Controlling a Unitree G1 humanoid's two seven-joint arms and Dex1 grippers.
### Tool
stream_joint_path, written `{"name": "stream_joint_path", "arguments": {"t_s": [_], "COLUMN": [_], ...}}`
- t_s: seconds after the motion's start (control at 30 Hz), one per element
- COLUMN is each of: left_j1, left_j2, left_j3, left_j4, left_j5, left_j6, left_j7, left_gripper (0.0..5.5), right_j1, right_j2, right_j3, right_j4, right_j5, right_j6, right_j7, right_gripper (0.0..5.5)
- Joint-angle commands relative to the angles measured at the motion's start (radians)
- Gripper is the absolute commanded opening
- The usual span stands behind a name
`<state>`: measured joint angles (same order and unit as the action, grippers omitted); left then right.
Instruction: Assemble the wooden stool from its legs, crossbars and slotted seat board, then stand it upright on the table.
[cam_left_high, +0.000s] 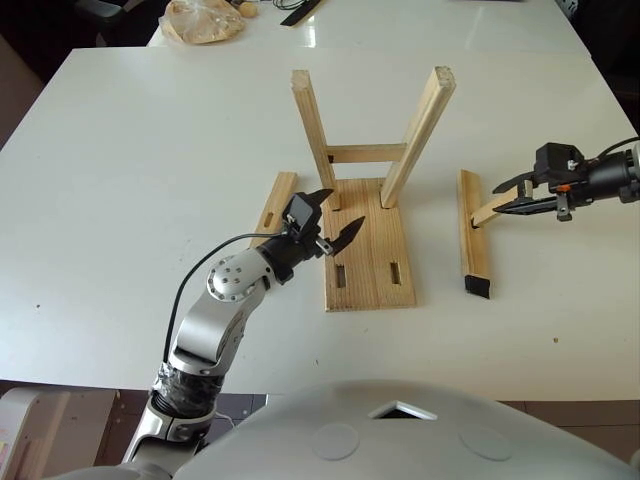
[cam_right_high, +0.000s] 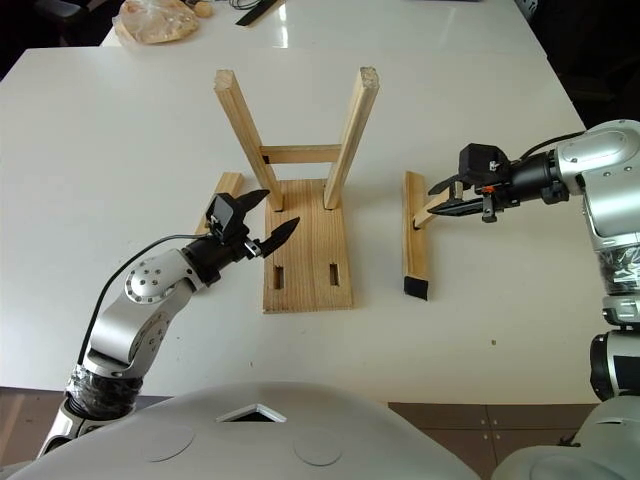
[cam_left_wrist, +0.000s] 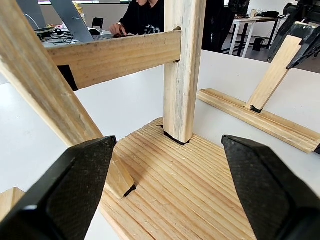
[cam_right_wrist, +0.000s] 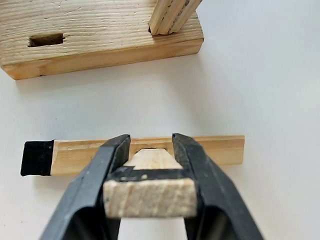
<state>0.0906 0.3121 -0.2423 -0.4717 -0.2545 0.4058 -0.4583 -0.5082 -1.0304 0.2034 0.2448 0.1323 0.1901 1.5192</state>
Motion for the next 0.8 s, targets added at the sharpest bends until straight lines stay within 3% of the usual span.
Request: {"name": "stream_joint_path", "arguments": {"t_s": [0.03,0.3,0.8], "left_j1": [-0.015,-0.004,-0.017], "left_j2": [-0.006,-0.02,-0.005], "left_j3": [-0.012,-0.036,-0.065], "left_j4": [0.008,0.007,0.0], "left_j5": [0.012,0.02,0.012], "left_j6": [0.004,0.002,0.023], "left_j7": [0.002,0.005,-0.029], "left_gripper": [3.92,3.92,3.92], "right_j1": [-0.092,-0.126,0.11], "right_j2": [0.035,0.064,0.041], "right_j3": [0.092,0.202,0.199], "right_j4": [0.076,0.143,0.035], "right_j5": [-0.087,-0.142,-0.108], "right_j6": [-0.021,-0.107,-0.033], "right_j7": [0.059,0.094,0.058], "right_gripper": [1.33,1.33,1.33]}}
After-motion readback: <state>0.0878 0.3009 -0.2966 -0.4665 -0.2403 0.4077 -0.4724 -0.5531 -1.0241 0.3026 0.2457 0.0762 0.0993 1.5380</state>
